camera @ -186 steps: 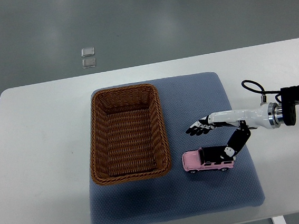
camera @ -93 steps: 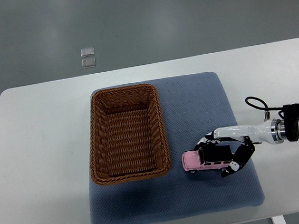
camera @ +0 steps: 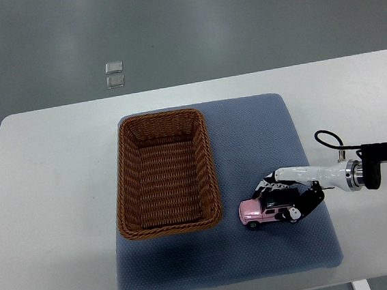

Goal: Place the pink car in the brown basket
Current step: 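Close the right hand fingers around the pink SUV's body, then lift the pink SUV with the right hand toward the basket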

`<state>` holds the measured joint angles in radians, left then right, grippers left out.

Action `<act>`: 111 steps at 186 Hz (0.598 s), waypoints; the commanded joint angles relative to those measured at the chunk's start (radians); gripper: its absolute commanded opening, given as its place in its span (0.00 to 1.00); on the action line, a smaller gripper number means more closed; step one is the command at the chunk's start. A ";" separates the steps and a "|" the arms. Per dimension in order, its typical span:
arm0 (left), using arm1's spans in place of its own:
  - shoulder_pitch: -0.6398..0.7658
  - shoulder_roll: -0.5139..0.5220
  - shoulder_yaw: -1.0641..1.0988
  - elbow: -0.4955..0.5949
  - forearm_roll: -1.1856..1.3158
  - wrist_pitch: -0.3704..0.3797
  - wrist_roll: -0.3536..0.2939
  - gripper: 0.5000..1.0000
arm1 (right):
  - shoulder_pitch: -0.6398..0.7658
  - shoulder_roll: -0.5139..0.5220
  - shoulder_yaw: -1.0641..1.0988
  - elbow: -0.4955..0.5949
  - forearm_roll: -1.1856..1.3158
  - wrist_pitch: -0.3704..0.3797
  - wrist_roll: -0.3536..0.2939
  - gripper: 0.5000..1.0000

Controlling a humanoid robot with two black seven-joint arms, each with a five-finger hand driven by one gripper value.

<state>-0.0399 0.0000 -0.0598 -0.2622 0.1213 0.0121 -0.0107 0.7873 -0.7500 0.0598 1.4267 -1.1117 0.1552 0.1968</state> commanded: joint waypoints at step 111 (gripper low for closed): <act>0.000 0.000 -0.002 0.000 0.001 0.000 0.001 1.00 | 0.178 -0.163 0.044 0.075 0.032 0.052 0.030 0.00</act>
<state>-0.0399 0.0000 -0.0628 -0.2622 0.1221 0.0123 -0.0092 0.9292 -0.9047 0.0797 1.4976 -1.0916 0.2028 0.2262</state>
